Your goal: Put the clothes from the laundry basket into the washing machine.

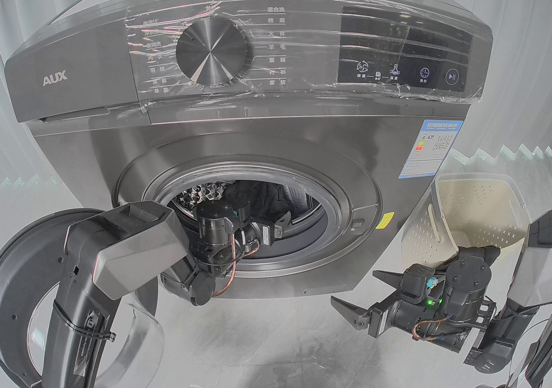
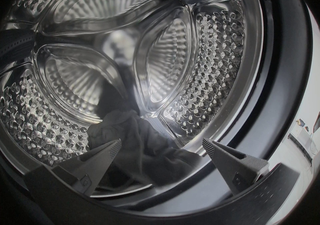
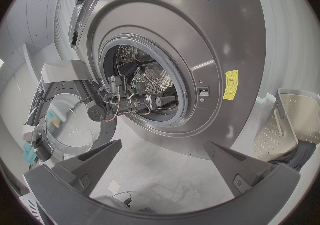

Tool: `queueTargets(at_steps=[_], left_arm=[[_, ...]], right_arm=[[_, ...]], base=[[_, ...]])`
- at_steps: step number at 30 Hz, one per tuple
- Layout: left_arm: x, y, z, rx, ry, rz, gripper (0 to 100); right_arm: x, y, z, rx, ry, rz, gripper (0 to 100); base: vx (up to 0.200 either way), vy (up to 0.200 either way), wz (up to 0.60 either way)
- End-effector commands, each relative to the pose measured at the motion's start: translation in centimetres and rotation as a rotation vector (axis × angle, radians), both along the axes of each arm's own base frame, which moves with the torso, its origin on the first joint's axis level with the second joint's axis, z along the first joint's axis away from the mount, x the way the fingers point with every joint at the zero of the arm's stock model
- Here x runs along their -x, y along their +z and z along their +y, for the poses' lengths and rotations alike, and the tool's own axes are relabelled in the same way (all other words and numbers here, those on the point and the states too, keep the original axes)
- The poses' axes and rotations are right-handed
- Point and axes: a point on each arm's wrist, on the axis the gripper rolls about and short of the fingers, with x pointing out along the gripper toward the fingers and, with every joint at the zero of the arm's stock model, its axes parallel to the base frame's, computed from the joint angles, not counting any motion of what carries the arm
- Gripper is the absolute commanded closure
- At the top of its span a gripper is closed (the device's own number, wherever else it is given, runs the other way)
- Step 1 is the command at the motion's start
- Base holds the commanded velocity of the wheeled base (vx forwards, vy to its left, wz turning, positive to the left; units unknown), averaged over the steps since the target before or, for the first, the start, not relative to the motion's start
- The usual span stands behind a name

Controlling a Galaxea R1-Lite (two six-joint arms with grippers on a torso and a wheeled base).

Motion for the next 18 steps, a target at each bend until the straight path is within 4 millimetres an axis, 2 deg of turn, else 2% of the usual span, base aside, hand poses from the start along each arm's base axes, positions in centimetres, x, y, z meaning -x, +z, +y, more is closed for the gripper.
queueTargets(at_steps=[1,8,9,14,18], left_arm=[[0.5,-0.3,-0.2,-0.013,-0.01,0.017,0],[0.3,-2.2,-0.4,-0.04,-0.012,0.042,0],[0.2,-2.3,-0.3,-0.039,-0.01,0.041,100],[-0.2,-1.8,-0.3,-0.027,-0.002,0.016,100],[0.8,0.3,0.1,-0.012,-0.005,-0.002,100]], right_arm=[[0.0,-0.1,0.0,0.002,0.001,0.001,0],[0.0,-0.1,0.1,0.002,0.002,0.001,0],[0.0,-0.1,0.0,0.002,0.001,0.001,0],[0.0,0.0,0.0,0.002,0.001,0.001,0],[0.0,-0.1,0.0,0.003,0.0,0.004,0]], base=[[0.0,0.0,0.0],[0.0,0.0,0.0],[0.0,0.0,0.0],[0.0,0.0,0.0],[0.0,0.0,0.0]])
